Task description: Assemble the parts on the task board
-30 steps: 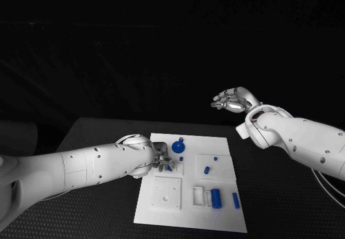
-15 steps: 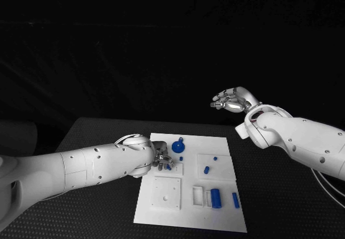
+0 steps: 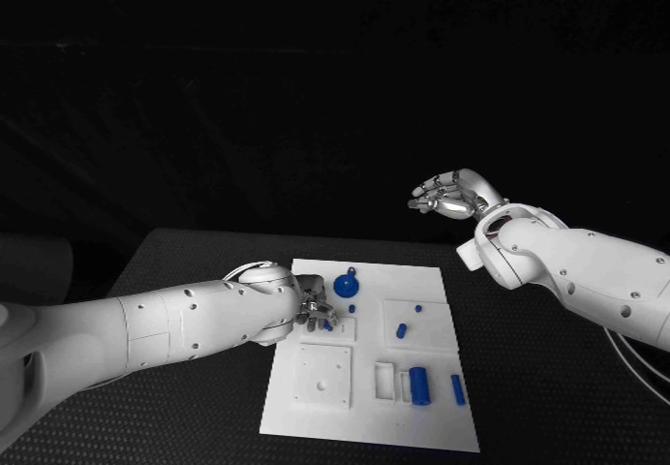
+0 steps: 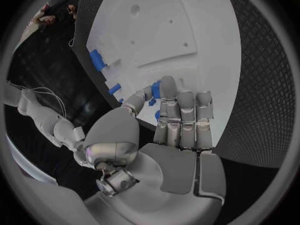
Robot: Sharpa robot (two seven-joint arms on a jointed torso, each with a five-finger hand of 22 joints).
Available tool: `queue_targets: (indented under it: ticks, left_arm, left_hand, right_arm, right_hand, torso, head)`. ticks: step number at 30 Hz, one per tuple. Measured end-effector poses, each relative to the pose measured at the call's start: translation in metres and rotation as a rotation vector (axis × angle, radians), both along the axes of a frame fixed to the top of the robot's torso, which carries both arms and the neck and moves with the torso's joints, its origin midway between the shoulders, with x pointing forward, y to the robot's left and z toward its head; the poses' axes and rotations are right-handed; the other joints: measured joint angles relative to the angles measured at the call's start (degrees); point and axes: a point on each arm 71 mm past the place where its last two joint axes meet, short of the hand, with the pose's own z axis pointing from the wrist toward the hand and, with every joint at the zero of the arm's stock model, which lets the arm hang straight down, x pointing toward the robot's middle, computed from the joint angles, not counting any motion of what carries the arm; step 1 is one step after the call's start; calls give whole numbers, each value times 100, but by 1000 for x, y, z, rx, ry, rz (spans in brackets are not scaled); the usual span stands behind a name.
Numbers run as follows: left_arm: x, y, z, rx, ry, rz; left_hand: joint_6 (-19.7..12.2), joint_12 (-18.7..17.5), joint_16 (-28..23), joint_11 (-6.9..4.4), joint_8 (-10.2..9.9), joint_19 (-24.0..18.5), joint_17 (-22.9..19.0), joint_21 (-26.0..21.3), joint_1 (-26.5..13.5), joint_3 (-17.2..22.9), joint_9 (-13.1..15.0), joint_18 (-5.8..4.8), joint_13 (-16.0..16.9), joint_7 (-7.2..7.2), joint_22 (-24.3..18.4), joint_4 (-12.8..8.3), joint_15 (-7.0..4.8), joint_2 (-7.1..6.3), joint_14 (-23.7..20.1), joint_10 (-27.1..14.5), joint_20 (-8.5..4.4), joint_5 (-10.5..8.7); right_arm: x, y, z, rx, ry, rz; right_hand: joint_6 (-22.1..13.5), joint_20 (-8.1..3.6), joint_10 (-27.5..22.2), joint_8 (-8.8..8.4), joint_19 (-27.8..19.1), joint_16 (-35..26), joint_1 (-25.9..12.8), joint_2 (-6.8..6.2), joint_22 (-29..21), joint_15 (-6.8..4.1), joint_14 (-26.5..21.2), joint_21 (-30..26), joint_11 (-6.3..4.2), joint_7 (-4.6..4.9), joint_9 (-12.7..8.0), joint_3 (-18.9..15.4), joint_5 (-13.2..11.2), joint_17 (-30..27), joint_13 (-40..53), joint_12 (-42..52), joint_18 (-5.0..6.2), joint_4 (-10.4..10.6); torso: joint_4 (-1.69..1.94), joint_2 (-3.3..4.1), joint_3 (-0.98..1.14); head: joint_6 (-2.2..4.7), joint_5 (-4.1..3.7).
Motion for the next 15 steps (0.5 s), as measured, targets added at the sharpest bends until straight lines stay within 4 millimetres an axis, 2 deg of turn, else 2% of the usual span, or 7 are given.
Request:
queue_targets:
  ticks: [15]
  left_arm:
    - [0, -1, -2, 0, -1, -5]
  left_hand:
    - [10, 0, 0, -19, -2, 0, -6, 23, 0, -1, 0, 0, -5, -10, 4, -1, -19, 0, 7, 16, 0, -4]
  right_arm:
    - [0, 1, 0, 0, 3, 4]
  right_hand:
    - [0, 20, 21, 0, -21, -14, 0, 0, 0, -1, 0, 0, -21, 0, 1, 0, 0, 0, 1, -22, 0, 0]
  torso:
    - [-1, 0, -1]
  head:
    - [-13, -7]
